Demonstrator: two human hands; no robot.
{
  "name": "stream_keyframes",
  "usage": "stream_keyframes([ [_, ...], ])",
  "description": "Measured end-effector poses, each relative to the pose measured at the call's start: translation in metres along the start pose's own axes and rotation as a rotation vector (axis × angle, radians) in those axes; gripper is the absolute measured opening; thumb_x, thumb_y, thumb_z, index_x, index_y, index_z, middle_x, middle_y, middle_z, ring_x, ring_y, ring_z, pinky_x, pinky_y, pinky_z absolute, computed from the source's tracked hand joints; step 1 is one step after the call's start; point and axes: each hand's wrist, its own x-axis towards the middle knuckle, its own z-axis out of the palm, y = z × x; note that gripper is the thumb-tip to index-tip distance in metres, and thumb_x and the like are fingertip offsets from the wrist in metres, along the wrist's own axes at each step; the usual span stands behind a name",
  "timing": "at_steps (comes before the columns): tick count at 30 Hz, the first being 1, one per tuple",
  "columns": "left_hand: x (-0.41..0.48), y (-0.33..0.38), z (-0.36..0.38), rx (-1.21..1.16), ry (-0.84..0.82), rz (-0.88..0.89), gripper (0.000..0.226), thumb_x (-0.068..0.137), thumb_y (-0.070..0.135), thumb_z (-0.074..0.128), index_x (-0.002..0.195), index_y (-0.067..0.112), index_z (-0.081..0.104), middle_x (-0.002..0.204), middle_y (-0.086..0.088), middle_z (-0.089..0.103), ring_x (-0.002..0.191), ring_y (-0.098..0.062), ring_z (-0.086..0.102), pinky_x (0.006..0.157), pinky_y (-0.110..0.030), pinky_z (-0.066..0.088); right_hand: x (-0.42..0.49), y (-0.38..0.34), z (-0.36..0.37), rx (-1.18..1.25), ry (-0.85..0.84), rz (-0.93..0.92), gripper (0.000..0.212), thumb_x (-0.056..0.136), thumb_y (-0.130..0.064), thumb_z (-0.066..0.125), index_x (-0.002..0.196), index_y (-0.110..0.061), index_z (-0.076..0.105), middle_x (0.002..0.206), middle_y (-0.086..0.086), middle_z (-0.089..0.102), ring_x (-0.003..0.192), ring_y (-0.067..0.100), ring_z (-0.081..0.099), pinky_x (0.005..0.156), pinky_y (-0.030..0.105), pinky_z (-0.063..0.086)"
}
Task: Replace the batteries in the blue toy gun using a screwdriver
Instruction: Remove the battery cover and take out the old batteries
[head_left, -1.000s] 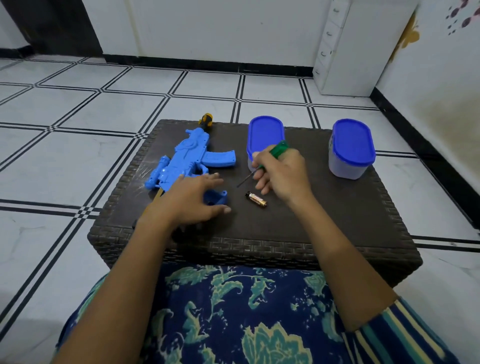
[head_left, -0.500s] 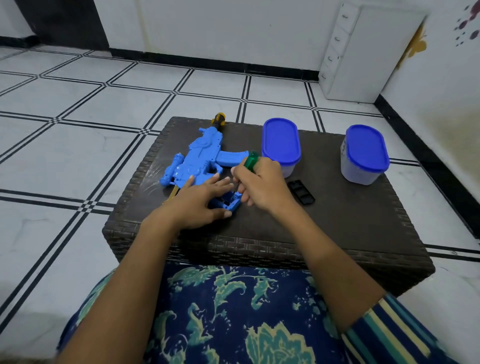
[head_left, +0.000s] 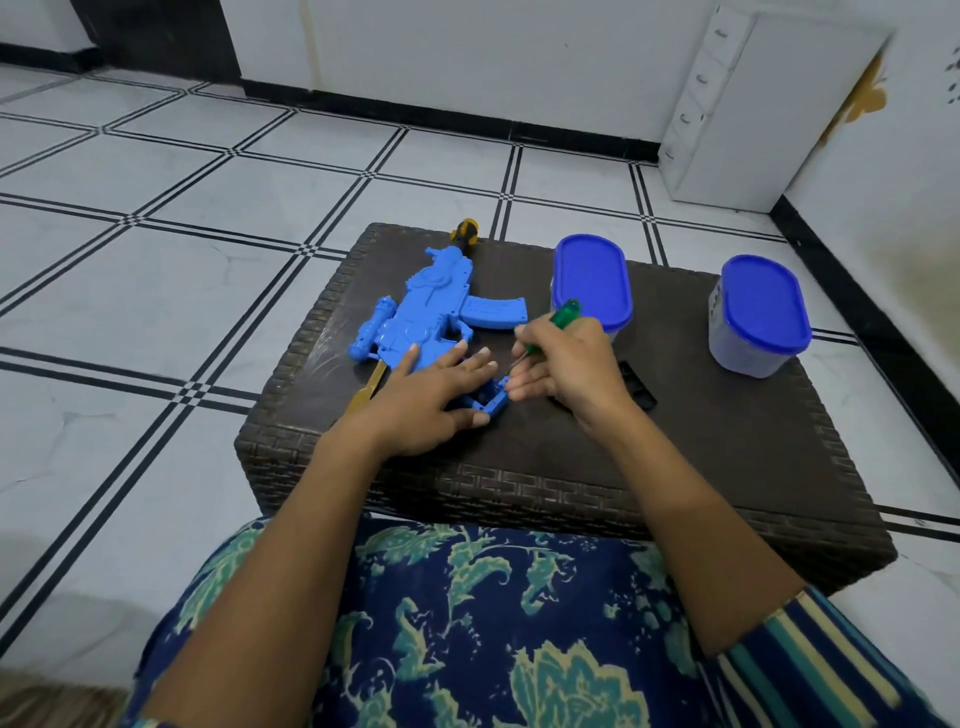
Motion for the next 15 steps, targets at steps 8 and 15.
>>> stream_keyframes([
  [8, -0.001, 0.001, -0.001, -0.076, 0.025, -0.007, 0.064, 0.093, 0.041, 0.058, 0.150, 0.033, 0.030, 0.160, 0.017, 0.015, 0.147, 0.002, 0.000, 0.121, -0.044, -0.010, -0.002, -0.001, 0.000, 0.080, -0.087, 0.039, 0.024, 0.093, -0.011, 0.056, 0.075, 0.003, 0.062, 0.063, 0.023, 0.062, 0.047, 0.026, 0.063, 0.048, 0.029, 0.057],
  [15, 0.001, -0.001, -0.002, -0.069, 0.191, 0.000, 0.063, 0.075, 0.066, 0.065, 0.128, 0.033, 0.057, 0.143, 0.011, 0.051, 0.140, -0.006, 0.035, 0.117, -0.037, 0.017, 0.001, -0.005, -0.010, 0.003, 0.035, -0.090, 0.028, 0.092, -0.014, 0.055, 0.068, -0.001, 0.062, 0.056, 0.018, 0.059, 0.039, 0.024, 0.053, 0.036, 0.024, 0.043],
])
